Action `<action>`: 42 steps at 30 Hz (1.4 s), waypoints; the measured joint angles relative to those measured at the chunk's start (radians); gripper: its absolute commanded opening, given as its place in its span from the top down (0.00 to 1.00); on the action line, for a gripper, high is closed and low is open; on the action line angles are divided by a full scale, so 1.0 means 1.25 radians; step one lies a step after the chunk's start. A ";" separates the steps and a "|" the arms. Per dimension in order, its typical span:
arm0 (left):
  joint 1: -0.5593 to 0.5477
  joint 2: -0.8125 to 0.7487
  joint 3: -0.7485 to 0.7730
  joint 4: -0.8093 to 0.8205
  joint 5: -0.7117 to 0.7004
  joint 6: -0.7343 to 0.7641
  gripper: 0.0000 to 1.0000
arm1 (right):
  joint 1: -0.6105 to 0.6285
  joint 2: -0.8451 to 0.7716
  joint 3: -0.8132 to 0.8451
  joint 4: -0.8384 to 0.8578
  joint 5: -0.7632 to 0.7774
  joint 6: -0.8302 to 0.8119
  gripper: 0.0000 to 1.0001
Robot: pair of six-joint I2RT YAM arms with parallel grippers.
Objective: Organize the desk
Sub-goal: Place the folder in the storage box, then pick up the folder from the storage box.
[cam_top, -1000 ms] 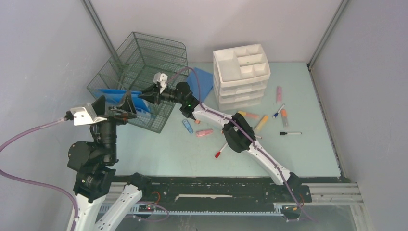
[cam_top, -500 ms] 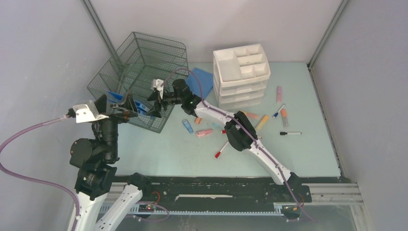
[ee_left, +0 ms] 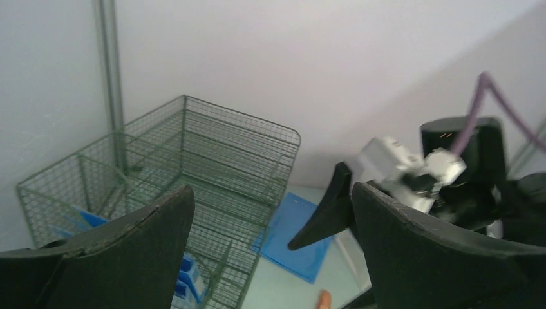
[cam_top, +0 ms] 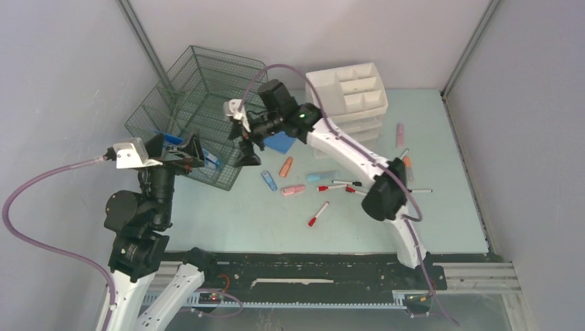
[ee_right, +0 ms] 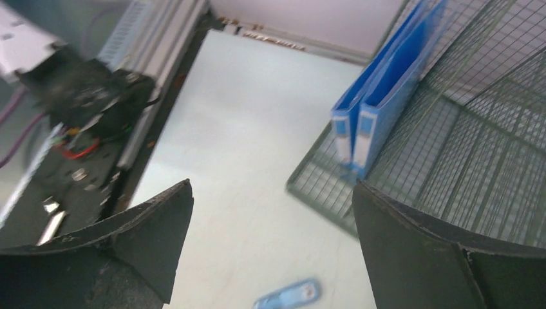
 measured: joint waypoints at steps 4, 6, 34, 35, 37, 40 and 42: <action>0.001 0.015 0.012 -0.038 0.059 -0.040 0.00 | -0.025 -0.158 -0.119 -0.138 -0.034 -0.076 0.00; 0.002 0.016 0.013 -0.058 0.101 -0.069 0.00 | -0.051 -0.222 -0.178 -0.204 -0.046 -0.110 0.00; 0.040 0.311 -0.002 -0.365 -0.126 -0.479 0.28 | -0.300 -0.805 -0.920 -0.334 -0.075 -0.197 0.00; 0.059 0.333 -0.002 -0.372 -0.127 -0.499 0.32 | -0.309 -0.809 -0.930 -0.333 -0.074 -0.193 0.00; 0.108 0.365 -0.002 -0.379 -0.120 -0.532 0.36 | -0.323 -0.811 -0.938 -0.332 -0.071 -0.190 0.00; 0.186 0.408 0.001 -0.382 -0.101 -0.571 0.36 | -0.332 -0.811 -0.944 -0.325 -0.065 -0.189 0.00; 0.218 0.432 0.001 -0.382 -0.092 -0.590 0.36 | -0.332 -0.811 -0.945 -0.324 -0.062 -0.190 0.00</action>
